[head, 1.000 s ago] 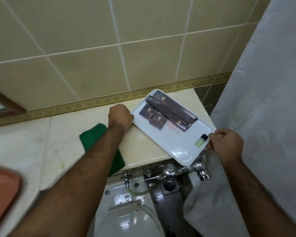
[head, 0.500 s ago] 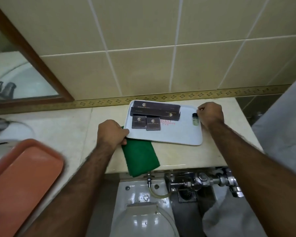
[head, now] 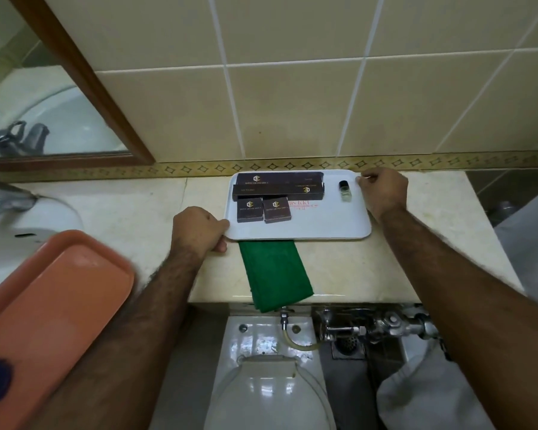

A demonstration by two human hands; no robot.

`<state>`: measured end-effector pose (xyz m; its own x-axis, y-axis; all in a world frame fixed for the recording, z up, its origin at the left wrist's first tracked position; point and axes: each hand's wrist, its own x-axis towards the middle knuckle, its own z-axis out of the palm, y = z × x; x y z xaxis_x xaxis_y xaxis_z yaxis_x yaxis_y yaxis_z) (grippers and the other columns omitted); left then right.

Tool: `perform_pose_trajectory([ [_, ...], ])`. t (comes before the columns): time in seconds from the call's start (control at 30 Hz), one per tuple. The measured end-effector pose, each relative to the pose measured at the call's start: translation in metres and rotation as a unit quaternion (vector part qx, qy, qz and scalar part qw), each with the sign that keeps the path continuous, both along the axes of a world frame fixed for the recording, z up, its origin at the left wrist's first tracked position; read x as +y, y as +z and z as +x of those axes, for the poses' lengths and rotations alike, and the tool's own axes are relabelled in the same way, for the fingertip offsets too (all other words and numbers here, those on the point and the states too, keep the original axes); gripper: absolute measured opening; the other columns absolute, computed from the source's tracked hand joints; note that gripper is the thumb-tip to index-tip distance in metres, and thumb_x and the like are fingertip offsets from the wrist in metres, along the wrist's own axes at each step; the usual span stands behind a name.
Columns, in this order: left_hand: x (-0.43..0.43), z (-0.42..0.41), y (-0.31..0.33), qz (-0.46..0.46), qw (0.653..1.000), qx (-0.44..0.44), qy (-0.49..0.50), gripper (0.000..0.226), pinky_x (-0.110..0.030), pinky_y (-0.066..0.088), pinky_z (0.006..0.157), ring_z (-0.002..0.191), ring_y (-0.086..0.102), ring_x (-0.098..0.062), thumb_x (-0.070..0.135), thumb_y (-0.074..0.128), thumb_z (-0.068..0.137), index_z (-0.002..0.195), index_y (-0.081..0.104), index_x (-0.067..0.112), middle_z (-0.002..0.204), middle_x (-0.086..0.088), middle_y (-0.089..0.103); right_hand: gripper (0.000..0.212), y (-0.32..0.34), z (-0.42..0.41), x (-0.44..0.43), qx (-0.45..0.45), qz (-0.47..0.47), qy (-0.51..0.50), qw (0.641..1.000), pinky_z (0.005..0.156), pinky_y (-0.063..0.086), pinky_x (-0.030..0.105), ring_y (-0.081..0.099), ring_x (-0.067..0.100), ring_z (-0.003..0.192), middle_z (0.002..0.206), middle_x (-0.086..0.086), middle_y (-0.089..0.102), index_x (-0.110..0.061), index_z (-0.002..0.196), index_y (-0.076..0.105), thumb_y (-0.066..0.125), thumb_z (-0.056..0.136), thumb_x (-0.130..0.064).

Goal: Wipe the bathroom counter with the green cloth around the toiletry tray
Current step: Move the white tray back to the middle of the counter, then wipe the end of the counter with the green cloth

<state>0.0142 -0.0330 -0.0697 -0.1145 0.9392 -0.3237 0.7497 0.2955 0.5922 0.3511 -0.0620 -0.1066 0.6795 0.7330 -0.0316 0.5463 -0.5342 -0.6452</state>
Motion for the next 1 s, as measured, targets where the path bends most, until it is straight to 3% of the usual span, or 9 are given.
perform_pose_trajectory([
  [0.07, -0.009, -0.006, -0.003, 0.011, 0.998, -0.05, 0.037, 0.039, -0.041, 0.064, 0.081, 0.054, 0.075, -0.02, 0.041, 0.075, 0.089, 0.069, 0.074, 0.008, 0.058, -0.005, 0.074, 0.041, 0.003, -0.015, -0.023, -0.033, 0.043, 0.034, 0.998, 0.107, 0.043, 0.035, 0.061, 0.034, 0.124, 0.129, 0.016, 0.071, -0.004, 0.131, 0.069, 0.064, 0.1, -0.03],
  [0.13, -0.03, -0.01, -0.009, 0.028, 0.996, -0.065, 0.062, 0.042, -0.041, 0.064, 0.079, 0.051, 0.073, -0.015, 0.05, 0.069, 0.091, 0.074, 0.072, 0.012, 0.059, -0.003, 0.074, 0.048, 0.001, -0.038, -0.05, -0.086, 0.09, 0.138, 0.983, 0.111, 0.04, 0.037, 0.055, 0.034, 0.132, 0.138, 0.015, 0.065, -0.007, 0.136, 0.063, 0.06, 0.102, -0.039],
  [0.23, -0.07, -0.003, -0.022, 0.049, 0.999, -0.012, 0.021, 0.045, -0.037, 0.06, 0.083, 0.07, 0.07, -0.012, 0.058, 0.066, 0.089, 0.093, 0.074, 0.015, 0.077, 0.0, 0.076, 0.066, -0.012, -0.071, -0.082, -0.146, 0.021, 0.316, 0.937, 0.126, 0.025, 0.04, 0.035, 0.025, 0.154, 0.163, 0.005, 0.045, -0.017, 0.156, 0.045, 0.05, 0.103, -0.055],
  [0.33, -0.094, 0.02, -0.03, 0.056, 0.997, 0.04, -0.041, 0.062, -0.037, 0.058, 0.082, 0.091, 0.066, -0.022, 0.062, 0.072, 0.082, 0.115, 0.068, 0.009, 0.103, -0.007, 0.068, 0.064, -0.026, -0.086, -0.088, -0.204, -0.04, 0.391, 0.896, 0.129, 0.012, 0.034, 0.025, 0.02, 0.159, 0.169, 0.004, 0.037, -0.017, 0.161, 0.039, 0.045, 0.107, -0.051],
  [0.5, -0.096, 0.044, -0.031, 0.023, 0.993, 0.094, -0.073, 0.056, -0.038, 0.056, 0.089, 0.101, 0.065, -0.029, 0.05, 0.079, 0.081, 0.114, 0.063, 0.007, 0.111, -0.012, 0.062, 0.061, -0.028, -0.09, -0.081, -0.2, -0.069, 0.361, 0.908, 0.13, 0.023, 0.038, 0.03, 0.021, 0.158, 0.169, 0.006, 0.036, -0.013, 0.161, 0.038, 0.044, 0.109, -0.043],
  [0.77, -0.101, 0.027, -0.027, -0.016, 0.999, -0.006, -0.047, 0.035, -0.036, 0.06, 0.087, 0.097, 0.072, -0.026, 0.02, 0.081, 0.084, 0.115, 0.069, 0.008, 0.108, -0.01, 0.076, 0.06, -0.025, -0.098, -0.079, -0.214, -0.122, 0.363, 0.899, 0.13, 0.017, 0.037, 0.026, 0.022, 0.159, 0.173, 0.006, 0.028, -0.013, 0.164, 0.03, 0.036, 0.112, -0.042],
  [0.83, -0.111, 0.016, -0.025, -0.037, 0.998, -0.032, -0.049, 0.035, -0.037, 0.063, 0.079, 0.09, 0.074, -0.024, 0.017, 0.082, 0.083, 0.115, 0.07, 0.009, 0.104, -0.008, 0.077, 0.06, -0.023, -0.1, -0.079, -0.208, -0.129, 0.363, 0.899, 0.131, 0.017, 0.038, 0.025, 0.022, 0.159, 0.173, 0.006, 0.027, -0.012, 0.164, 0.029, 0.038, 0.111, -0.041],
  [0.93, -0.131, -0.008, -0.022, -0.08, 0.992, -0.096, -0.024, 0.035, -0.019, 0.056, 0.045, 0.061, 0.074, -0.01, 0.01, 0.083, 0.081, 0.115, 0.073, 0.009, 0.084, 0.0, 0.076, 0.061, -0.02, -0.1, -0.077, -0.203, -0.137, 0.366, 0.898, 0.131, 0.018, 0.039, 0.023, 0.021, 0.16, 0.174, 0.006, 0.025, -0.013, 0.165, 0.028, 0.039, 0.111, -0.04],
  [1.0, -0.148, -0.025, -0.02, -0.121, 0.976, -0.181, 0.015, 0.03, -0.016, 0.054, 0.047, 0.057, 0.074, -0.005, 0.001, 0.083, 0.08, 0.11, 0.076, 0.005, 0.079, -0.001, 0.078, 0.061, -0.02, -0.1, -0.076, -0.205, -0.135, 0.366, 0.898, 0.131, 0.017, 0.038, 0.023, 0.021, 0.16, 0.174, 0.005, 0.025, -0.013, 0.165, 0.028, 0.039, 0.111, -0.04],
])
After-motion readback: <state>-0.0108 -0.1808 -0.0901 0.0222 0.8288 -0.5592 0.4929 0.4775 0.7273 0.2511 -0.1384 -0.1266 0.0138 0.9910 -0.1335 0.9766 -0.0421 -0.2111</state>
